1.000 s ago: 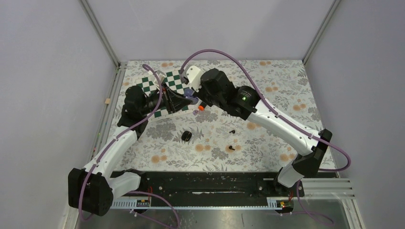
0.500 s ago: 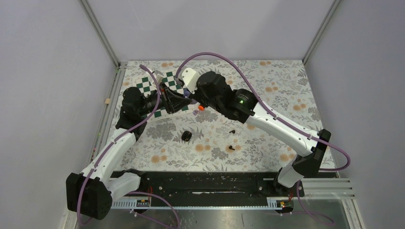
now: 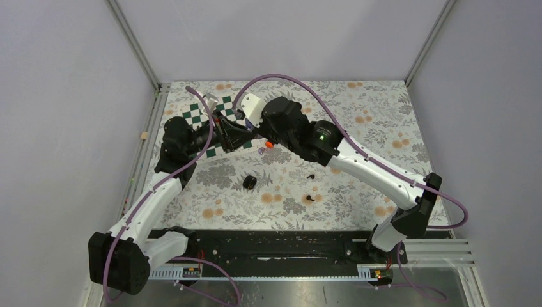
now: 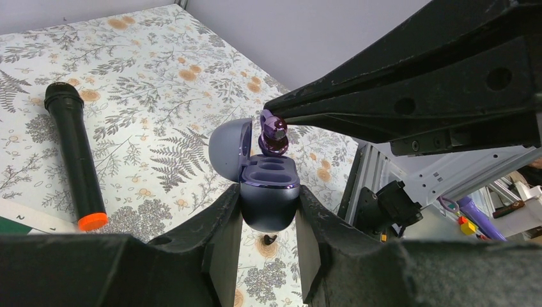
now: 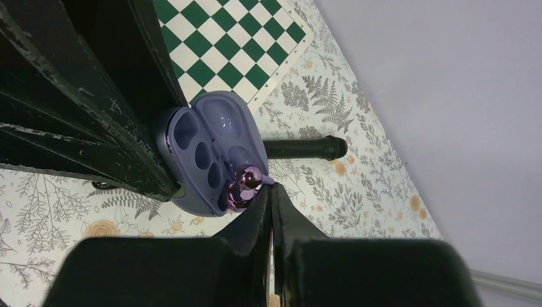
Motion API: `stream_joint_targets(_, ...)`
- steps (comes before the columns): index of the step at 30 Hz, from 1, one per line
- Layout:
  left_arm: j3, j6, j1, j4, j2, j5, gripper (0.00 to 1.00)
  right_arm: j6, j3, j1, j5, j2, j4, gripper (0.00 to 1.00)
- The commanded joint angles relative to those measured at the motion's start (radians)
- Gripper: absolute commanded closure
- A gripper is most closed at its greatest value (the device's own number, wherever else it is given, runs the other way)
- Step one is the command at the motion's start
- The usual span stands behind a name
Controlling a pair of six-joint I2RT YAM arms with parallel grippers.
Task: Insert the wireless bluetooth earbuds into the charging case
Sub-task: Place the earbud in the charging case.
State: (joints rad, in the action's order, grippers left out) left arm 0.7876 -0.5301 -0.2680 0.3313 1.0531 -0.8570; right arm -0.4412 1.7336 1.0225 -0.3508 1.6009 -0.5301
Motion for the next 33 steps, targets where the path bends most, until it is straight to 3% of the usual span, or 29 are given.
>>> stream_joint_targets(1, 0.024, -0.017, -0.005, 0.059, -0.015, 0.008, 1.00, -0.024, 0.001, 0.014, -0.014, -0.005, 0.038, 1.00)
stream_joint_targets(33, 0.030, -0.051, -0.005, 0.099, 0.026, 0.071, 1.00, -0.018, 0.029, 0.030, 0.075, 0.013, -0.014, 1.00)
